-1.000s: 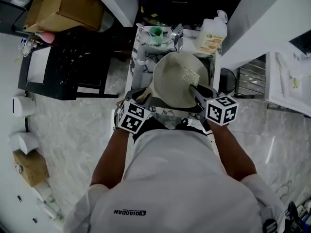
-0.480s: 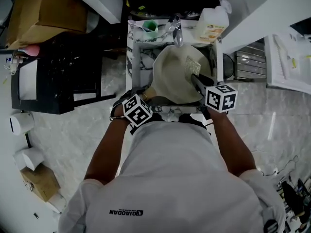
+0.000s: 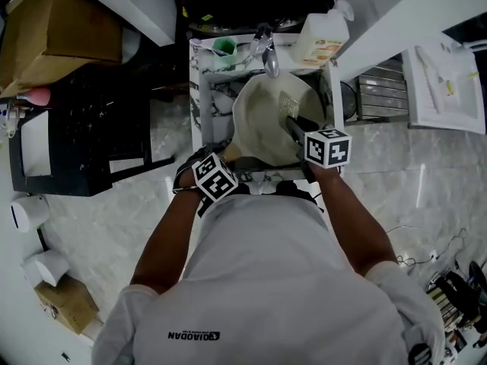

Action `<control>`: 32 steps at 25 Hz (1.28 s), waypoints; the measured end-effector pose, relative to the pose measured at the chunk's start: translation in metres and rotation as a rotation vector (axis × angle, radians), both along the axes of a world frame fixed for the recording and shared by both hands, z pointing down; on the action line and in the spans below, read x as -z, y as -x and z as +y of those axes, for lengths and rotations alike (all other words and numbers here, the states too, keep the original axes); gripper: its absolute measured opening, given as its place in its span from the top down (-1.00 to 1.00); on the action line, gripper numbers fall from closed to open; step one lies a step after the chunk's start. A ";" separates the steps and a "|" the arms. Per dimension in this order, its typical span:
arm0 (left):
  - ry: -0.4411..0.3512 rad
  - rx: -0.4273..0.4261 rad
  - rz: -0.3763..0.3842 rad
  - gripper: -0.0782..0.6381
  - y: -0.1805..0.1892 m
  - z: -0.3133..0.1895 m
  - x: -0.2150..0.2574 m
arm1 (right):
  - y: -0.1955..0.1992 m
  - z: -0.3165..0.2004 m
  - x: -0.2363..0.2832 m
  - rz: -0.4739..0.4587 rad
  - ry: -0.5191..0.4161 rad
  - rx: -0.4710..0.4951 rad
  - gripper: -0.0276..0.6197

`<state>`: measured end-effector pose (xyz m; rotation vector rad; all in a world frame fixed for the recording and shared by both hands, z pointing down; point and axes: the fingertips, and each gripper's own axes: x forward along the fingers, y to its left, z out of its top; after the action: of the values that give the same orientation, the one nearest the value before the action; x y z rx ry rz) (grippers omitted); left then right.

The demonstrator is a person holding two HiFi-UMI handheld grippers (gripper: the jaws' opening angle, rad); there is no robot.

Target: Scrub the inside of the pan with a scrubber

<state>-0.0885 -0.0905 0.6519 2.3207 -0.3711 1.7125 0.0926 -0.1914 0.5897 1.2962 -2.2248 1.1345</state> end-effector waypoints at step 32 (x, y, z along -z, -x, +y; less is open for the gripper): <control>0.039 0.129 0.114 0.25 -0.005 -0.002 -0.001 | 0.060 -0.109 -0.099 0.329 -0.064 0.228 0.64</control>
<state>-0.0835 -0.0921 0.6525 2.3002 -0.4506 1.5077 0.0330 -0.3007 0.6888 1.1234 -2.1092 0.7164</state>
